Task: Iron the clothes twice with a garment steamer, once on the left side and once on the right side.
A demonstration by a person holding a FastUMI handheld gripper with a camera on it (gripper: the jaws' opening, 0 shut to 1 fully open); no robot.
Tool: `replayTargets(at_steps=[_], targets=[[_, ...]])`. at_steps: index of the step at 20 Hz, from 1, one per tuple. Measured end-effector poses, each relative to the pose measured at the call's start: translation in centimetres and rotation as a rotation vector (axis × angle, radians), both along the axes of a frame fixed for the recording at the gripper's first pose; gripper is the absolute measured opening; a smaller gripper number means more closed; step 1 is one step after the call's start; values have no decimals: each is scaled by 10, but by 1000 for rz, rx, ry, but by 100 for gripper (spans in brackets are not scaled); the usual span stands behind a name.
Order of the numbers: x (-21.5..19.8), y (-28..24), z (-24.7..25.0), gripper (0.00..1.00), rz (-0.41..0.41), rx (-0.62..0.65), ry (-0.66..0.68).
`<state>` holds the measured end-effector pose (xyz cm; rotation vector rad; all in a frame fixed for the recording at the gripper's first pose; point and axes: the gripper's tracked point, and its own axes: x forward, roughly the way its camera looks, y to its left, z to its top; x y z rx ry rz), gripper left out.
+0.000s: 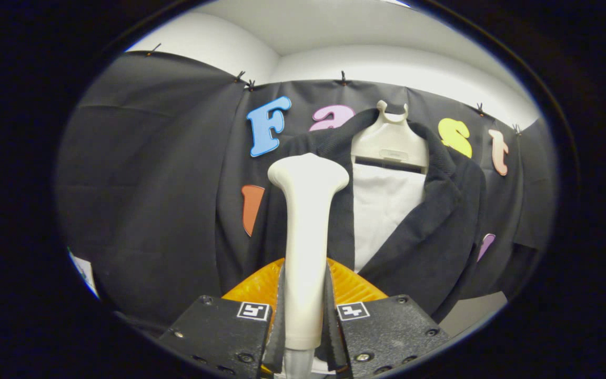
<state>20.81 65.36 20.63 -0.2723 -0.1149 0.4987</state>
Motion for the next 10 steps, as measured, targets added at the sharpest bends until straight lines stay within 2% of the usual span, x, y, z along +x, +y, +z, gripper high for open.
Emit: replayTargets(at_steps=[10], targets=[[3, -15, -34, 33, -17, -36, 57]])
